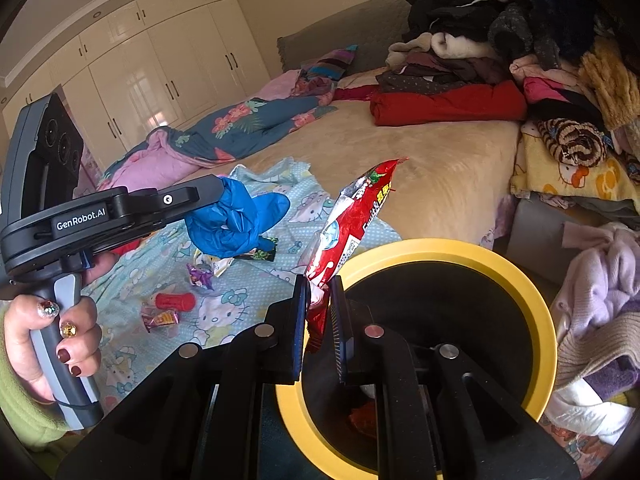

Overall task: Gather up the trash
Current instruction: 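Carry the glove and red wrapper over the yellow-rimmed bin and open both tools, then move both tools back over the remaining wrappers on the sheet, then grasp the yellow chip bag with the left tool while the right tool grasps a green snack pack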

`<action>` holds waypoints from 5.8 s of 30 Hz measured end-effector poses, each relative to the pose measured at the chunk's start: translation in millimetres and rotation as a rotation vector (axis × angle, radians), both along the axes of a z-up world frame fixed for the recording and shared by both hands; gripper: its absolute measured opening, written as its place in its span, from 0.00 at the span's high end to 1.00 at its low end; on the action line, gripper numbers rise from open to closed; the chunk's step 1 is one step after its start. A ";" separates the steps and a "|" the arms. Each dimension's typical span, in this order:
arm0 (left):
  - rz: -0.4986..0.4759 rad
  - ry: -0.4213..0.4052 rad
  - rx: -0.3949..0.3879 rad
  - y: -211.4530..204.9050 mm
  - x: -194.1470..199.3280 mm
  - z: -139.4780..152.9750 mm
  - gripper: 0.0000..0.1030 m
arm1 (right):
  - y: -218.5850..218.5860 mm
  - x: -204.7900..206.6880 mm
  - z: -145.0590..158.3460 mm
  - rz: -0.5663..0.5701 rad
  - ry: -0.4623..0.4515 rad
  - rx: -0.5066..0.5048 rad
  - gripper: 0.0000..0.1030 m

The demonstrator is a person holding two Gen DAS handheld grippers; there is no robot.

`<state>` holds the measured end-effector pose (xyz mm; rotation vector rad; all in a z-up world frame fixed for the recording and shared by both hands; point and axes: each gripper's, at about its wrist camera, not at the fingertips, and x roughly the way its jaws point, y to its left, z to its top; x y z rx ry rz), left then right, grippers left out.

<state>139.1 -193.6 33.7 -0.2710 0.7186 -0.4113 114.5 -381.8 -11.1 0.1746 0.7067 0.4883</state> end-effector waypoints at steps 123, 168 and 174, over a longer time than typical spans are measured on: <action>0.406 -0.026 -0.015 204.5 33.2 -37.0 0.11 | 135.4 49.5 -7.9 0.074 -0.007 -0.090 0.12; 0.461 0.375 -0.124 253.4 93.0 -160.3 0.69 | 218.7 176.2 -124.8 0.139 0.361 -0.113 0.82; 0.449 0.347 -0.122 249.8 87.4 -150.6 0.71 | 211.0 161.3 -110.9 0.138 0.325 -0.095 0.85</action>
